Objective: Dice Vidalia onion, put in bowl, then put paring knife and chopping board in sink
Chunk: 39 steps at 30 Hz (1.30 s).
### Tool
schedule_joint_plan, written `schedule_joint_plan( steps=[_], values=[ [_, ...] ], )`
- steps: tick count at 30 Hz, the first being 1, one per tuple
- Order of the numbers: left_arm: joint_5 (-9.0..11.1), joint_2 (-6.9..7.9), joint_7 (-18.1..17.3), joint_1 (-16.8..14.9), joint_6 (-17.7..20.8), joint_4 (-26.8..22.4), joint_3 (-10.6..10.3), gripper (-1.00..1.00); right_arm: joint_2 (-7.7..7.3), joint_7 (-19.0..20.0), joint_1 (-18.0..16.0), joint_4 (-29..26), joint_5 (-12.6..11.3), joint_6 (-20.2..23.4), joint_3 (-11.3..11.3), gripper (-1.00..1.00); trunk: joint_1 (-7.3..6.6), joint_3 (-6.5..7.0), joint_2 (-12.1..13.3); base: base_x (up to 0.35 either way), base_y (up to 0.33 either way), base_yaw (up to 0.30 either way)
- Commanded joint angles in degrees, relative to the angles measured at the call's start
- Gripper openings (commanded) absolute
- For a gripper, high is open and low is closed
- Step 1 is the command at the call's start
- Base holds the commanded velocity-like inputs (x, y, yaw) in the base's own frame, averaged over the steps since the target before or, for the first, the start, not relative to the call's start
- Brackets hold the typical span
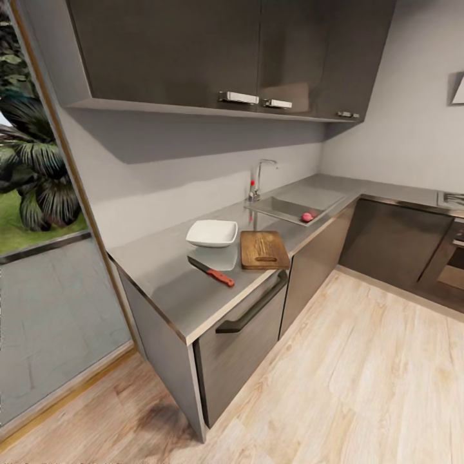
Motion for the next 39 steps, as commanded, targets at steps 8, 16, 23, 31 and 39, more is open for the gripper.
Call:
schedule_joint_plan(
  steps=[8, 16, 23, 31, 39],
  values=[
    [-0.1, 0.00, 0.0, 0.0, -0.1, 0.0, 0.0, 1.00, -0.16, 0.1, 0.0, 0.1, 0.3, -1.4, 0.2, 1.00, 0.00, -0.04, 0.0, 0.000, 0.000, 0.017],
    [-0.1, 0.00, 0.0, 0.0, -0.1, 0.0, 0.0, 1.00, -0.17, 0.1, 0.0, 1.0, 0.4, -1.8, 0.1, 1.00, 0.00, -0.04, 0.0, 0.000, 0.000, 0.000],
    [-0.1, 0.00, 0.0, 0.0, -0.1, 0.0, 0.0, 1.00, -0.17, 0.1, 0.0, 1.1, 0.4, -1.9, 0.1, 1.00, 0.00, -0.04, 0.0, 0.000, 0.000, 0.000],
    [-0.1, 0.00, 0.0, 0.0, -0.1, 0.0, 0.0, 1.00, -0.17, 0.0, 0.0, 1.1, 0.4, -1.9, 0.0, 1.00, 0.00, -0.04, 0.0, 0.017, 0.127, 0.000],
    [-0.1, -0.07, 0.0, 0.0, -0.1, 0.1, -0.1, 1.00, 0.05, 0.0, 0.0, 1.1, 0.3, -1.9, 0.0, 1.00, 0.00, -0.04, 0.0, 0.103, 0.260, 0.000]
  ],
)
